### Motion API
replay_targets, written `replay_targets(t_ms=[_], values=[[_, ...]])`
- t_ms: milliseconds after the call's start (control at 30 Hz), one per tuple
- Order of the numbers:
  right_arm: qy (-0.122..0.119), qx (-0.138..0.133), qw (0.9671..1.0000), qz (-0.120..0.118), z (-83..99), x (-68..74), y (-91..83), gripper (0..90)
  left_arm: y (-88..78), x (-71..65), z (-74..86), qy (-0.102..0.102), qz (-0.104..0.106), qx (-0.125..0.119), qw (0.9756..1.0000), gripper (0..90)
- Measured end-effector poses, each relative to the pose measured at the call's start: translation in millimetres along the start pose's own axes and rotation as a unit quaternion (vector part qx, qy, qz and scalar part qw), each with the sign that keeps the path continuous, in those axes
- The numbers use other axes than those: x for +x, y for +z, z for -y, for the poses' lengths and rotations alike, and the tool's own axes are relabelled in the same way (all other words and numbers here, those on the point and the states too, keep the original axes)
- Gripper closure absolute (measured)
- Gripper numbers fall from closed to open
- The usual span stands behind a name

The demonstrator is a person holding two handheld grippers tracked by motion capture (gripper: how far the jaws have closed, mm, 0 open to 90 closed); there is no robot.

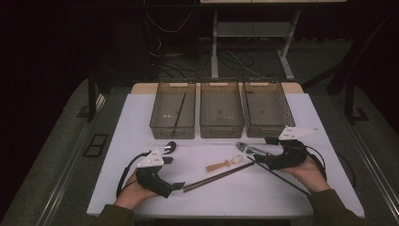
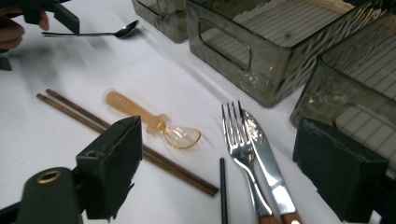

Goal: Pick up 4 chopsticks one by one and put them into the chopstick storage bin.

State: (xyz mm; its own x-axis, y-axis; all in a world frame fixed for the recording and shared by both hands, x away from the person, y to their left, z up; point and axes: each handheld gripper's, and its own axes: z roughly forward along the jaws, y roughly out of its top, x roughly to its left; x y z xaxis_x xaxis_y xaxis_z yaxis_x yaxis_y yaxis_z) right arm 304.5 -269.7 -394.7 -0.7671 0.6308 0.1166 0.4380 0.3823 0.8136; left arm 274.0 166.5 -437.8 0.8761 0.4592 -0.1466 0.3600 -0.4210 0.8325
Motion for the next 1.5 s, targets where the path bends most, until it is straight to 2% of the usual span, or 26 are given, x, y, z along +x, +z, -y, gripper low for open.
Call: replay_targets(t_ms=[200, 400, 467, 733, 1033, 1333, 1500], values=[[0.014, 0.002, 0.9999, -0.008, 14.2, 1.5, -11.7, 16.4, 0.0, 0.1, 0.0, -0.002, -0.001, -0.001, 1.0000, 0.0], [0.010, 0.019, 0.9998, 0.000, 30.6, 3.9, -21.9, 17.0, 0.3, -0.1, 0.0, -0.003, -0.001, -0.001, 1.0000, 0.0], [0.010, 0.018, 0.9998, -0.003, 35.4, 4.3, -26.2, 23.9, 0.2, -0.1, 0.0, -0.002, -0.001, -0.001, 1.0000, 0.0], [0.010, 0.032, 0.9994, 0.006, 51.7, 8.3, -41.2, 27.7, -0.4, 0.3, 0.1, 0.001, -0.003, 0.001, 1.0000, 0.0], [0.019, 0.051, 0.9983, 0.019, 71.5, 7.2, -55.8, 42.7, -0.1, 0.3, 0.3, -0.002, -0.004, 0.001, 1.0000, 0.0], [0.015, 0.093, 0.9950, 0.035, 87.7, 0.1, -57.2, 64.7, -0.1, 0.4, 0.4, -0.002, -0.004, 0.002, 1.0000, 0.0], [0.021, 0.111, 0.9931, 0.034, 93.1, -5.0, -55.7, 73.4, -0.2, 0.5, 0.4, 0.000, -0.003, 0.003, 1.0000, 0.0]])
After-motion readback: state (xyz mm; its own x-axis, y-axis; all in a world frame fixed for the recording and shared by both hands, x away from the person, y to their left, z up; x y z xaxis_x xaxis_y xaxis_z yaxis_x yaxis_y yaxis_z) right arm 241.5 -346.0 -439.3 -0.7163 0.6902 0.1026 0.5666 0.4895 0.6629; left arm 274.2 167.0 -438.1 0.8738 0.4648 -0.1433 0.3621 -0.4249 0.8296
